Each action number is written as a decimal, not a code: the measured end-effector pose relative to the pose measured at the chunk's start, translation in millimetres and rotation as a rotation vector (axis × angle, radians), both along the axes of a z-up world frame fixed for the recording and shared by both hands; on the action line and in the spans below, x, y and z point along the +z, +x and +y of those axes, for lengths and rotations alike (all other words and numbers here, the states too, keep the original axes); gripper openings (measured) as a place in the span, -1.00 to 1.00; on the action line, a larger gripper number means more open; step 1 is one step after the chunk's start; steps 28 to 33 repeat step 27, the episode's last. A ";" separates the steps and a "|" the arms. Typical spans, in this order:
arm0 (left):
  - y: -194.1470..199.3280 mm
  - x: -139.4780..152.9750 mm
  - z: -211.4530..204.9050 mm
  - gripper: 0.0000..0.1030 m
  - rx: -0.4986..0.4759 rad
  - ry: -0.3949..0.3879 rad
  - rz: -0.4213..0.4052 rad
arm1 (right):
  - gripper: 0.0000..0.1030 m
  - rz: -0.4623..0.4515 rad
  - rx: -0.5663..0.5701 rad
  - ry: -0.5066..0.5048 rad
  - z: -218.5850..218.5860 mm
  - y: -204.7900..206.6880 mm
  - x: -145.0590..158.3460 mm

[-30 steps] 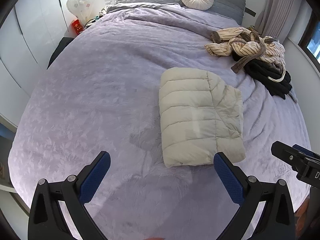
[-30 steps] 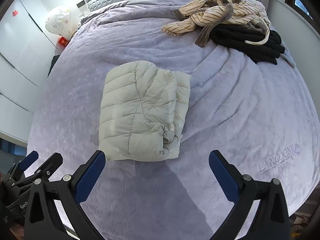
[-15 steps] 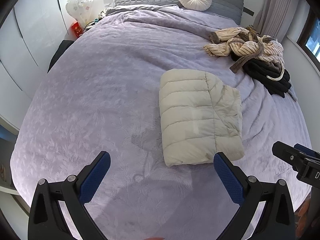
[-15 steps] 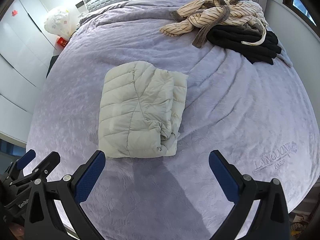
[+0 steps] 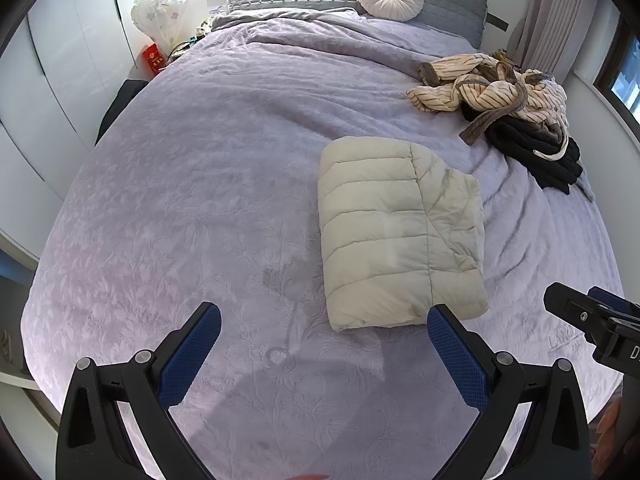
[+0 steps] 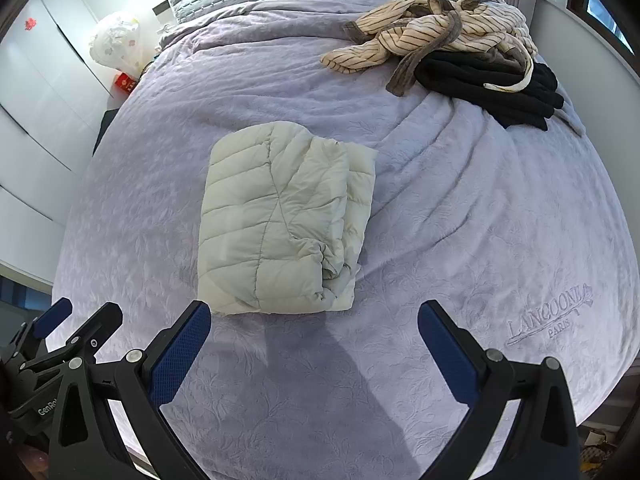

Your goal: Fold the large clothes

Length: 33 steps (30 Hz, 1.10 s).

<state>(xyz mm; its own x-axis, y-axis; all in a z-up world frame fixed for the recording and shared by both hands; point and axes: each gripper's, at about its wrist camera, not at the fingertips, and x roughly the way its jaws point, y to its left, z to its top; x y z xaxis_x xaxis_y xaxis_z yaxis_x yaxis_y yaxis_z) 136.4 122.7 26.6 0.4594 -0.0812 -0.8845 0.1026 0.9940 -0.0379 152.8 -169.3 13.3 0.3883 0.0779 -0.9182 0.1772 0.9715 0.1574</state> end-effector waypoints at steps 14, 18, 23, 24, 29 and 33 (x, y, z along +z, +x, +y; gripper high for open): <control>-0.5 -2.3 0.6 1.00 0.001 0.006 0.001 | 1.00 0.000 0.004 -0.001 -0.4 0.0 0.3; 0.9 -4.5 3.2 1.00 0.014 0.001 0.005 | 1.00 -0.001 0.003 0.000 -0.1 0.3 -0.2; 3.2 -5.2 4.7 1.00 0.013 0.006 0.000 | 1.00 0.000 0.004 0.000 0.3 -0.5 0.0; 3.1 -5.2 4.8 1.00 0.008 0.006 -0.005 | 1.00 0.000 0.004 0.000 0.4 -0.6 0.0; 2.0 -4.1 1.9 1.00 -0.006 0.009 -0.012 | 1.00 0.000 0.003 0.000 0.6 -1.6 0.6; 2.0 -4.1 1.9 1.00 -0.006 0.009 -0.012 | 1.00 0.000 0.003 0.000 0.6 -1.6 0.6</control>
